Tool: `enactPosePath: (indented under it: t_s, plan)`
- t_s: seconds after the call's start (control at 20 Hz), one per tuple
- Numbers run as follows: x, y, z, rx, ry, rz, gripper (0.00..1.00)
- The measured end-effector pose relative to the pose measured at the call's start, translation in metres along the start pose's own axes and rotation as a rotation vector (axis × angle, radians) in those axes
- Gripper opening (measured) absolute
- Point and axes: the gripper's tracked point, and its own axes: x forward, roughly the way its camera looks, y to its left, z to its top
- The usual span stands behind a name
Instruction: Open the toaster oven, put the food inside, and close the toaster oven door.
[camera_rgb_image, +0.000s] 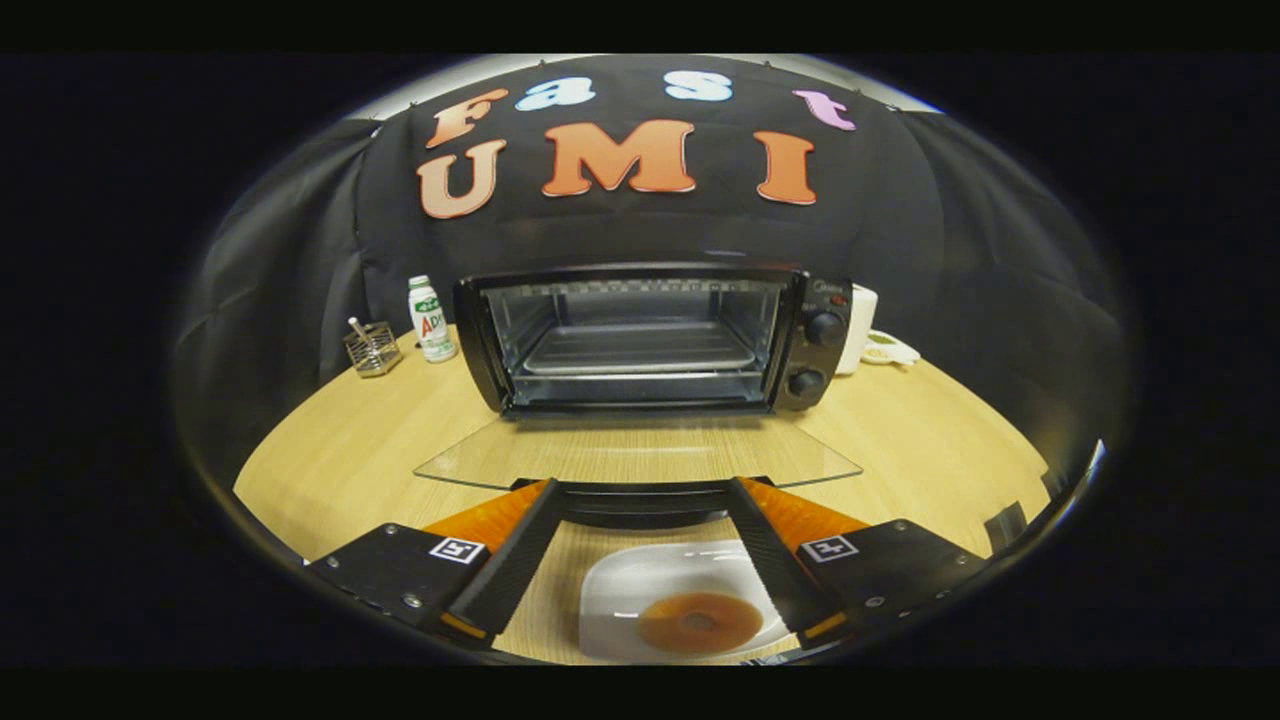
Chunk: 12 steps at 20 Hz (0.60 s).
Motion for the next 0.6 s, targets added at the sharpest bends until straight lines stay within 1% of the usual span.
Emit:
enactPosePath:
  t_s: [0.2, 0.35, 0.45, 0.6]
  plan:
    - [0.006, -0.005, -0.029, -0.013, 0.080, 0.001, 0.99]
    - [0.003, -0.008, -0.025, -0.012, 0.064, -0.001, 0.99]
    - [0.002, -0.012, -0.027, -0.011, 0.082, -0.019, 0.99]
    - [-0.012, -0.014, -0.014, 0.003, 0.064, -0.021, 1.00]
